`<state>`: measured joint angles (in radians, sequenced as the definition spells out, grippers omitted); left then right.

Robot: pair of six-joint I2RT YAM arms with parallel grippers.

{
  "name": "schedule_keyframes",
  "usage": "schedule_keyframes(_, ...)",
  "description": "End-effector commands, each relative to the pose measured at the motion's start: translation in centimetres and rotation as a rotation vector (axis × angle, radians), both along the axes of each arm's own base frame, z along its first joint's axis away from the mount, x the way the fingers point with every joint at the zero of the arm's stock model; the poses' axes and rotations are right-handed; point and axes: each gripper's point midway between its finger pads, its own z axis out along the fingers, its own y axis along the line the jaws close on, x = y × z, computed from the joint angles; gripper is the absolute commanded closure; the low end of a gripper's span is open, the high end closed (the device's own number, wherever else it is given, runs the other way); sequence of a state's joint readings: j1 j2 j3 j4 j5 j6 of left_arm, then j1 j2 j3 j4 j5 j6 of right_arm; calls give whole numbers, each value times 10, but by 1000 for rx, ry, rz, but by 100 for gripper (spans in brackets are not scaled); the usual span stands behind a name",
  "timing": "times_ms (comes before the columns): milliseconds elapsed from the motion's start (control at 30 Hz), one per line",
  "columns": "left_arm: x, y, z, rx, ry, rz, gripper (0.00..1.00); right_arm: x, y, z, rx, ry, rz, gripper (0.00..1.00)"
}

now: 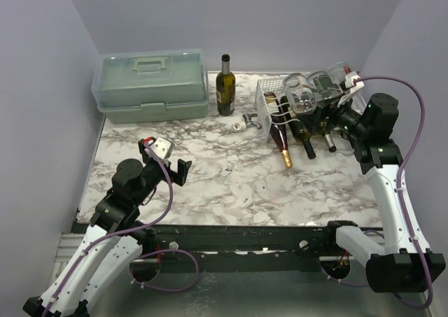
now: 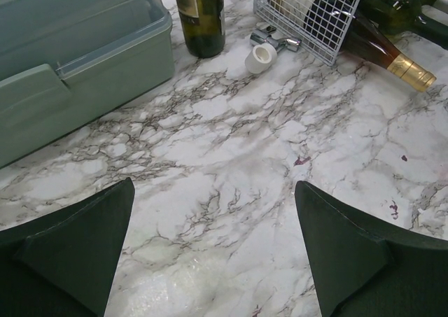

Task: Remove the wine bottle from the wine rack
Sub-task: Pick up the wine bottle from the wine rack.

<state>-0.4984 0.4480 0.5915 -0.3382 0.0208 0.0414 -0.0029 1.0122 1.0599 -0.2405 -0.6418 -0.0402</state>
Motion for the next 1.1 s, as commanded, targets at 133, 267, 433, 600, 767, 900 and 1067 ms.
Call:
schedule_keyframes(133, -1, -5, -1, -17, 9, -24, 1, -6, -15, -27, -26, 40, -44, 1)
schedule_keyframes(267, -1, -5, -1, -17, 8, -24, 1, -5, -17, -28, -30, 40, -52, 0)
schedule_keyframes(433, -1, -5, -1, -17, 7, -25, 1, -6, -18, -30, -39, 41, -53, 0)
schedule_keyframes(600, -2, -5, -1, -19, 7, -28, 1, -6, -19, -35, -46, 50, -60, 0)
schedule_keyframes(767, -2, -5, -1, -19, 6, -28, 1, -4, -20, -37, -48, 54, -66, 0)
schedule_keyframes(900, -3, -5, 1, -23, 0, -28, 1, -3, -21, -39, -47, 59, -71, 0)
schedule_keyframes(1067, -3, -5, 1, -23, -4, -30, 1, 1, -25, -43, -53, 63, -99, 1)
